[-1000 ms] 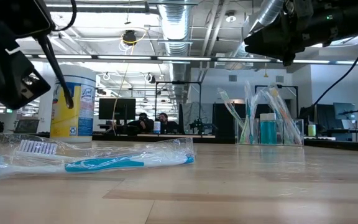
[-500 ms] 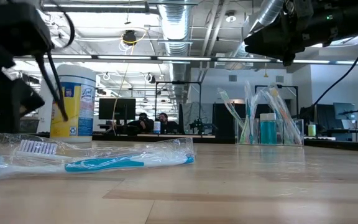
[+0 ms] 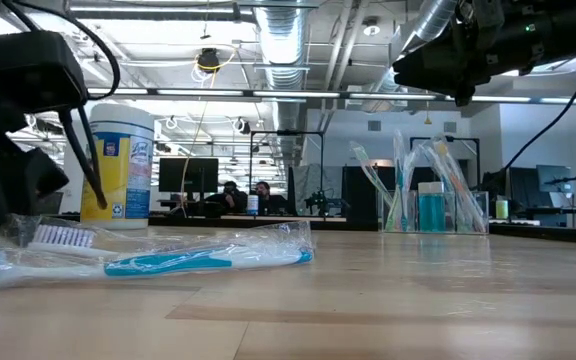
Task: Pick & Place toothbrushing station
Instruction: Put the purple toothbrush into the left transparent organizer
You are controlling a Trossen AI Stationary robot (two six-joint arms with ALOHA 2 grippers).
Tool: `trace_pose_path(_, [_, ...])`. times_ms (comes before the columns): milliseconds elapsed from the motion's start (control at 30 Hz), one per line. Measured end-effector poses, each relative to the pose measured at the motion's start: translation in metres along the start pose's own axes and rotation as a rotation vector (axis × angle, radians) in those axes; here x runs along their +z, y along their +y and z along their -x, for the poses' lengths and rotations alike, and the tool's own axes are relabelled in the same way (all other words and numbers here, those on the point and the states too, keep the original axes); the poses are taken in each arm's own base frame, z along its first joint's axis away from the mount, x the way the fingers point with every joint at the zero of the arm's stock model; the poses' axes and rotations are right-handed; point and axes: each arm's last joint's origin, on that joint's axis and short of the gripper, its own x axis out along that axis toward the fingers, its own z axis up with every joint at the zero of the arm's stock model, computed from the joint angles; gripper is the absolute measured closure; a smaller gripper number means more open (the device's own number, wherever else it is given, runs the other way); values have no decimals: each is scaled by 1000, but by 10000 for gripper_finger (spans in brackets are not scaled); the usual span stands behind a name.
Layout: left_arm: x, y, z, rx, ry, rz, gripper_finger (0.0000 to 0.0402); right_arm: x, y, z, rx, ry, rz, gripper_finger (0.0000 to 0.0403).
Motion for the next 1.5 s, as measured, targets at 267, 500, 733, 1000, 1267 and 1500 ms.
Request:
trace_pose_path(267, [-6, 3, -12, 45, -13, -5, 261, 0, 0, 0, 0, 1, 1, 276])
trace_pose_path(500, [-6, 4, -11, 62, -26, -7, 274, 0, 0, 0, 0, 1, 0, 275])
trace_pose_path(733, [-7, 5, -12, 73, -11, -13, 355, -1, 0, 0, -1, 6, 3, 280])
trace_pose_path(1000, [-8, 5, -12, 65, 0, -12, 399, -1, 0, 0, -1, 6, 3, 280])
trace_pose_path(1267, [9, -6, 6, -44, -48, 27, 401, -1, 0, 0, -1, 8, 5, 280])
trace_pose_path(1500, [34, -12, 33, -119, -180, 21, 401, -2, 0, 0, -2, 18, 11, 281])
